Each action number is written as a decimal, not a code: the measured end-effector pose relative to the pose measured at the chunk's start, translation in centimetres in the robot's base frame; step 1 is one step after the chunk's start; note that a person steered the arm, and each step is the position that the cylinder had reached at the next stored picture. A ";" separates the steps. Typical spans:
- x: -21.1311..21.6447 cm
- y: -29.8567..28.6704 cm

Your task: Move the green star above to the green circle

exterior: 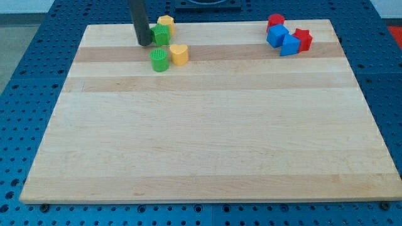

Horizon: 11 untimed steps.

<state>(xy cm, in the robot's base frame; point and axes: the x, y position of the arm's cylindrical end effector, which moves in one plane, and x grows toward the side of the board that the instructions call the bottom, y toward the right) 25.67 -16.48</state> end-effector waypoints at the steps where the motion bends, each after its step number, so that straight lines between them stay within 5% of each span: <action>1: -2.2 -3.2; 4: -6.5 1.1; 11: -6.4 3.9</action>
<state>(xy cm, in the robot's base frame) 19.24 -12.62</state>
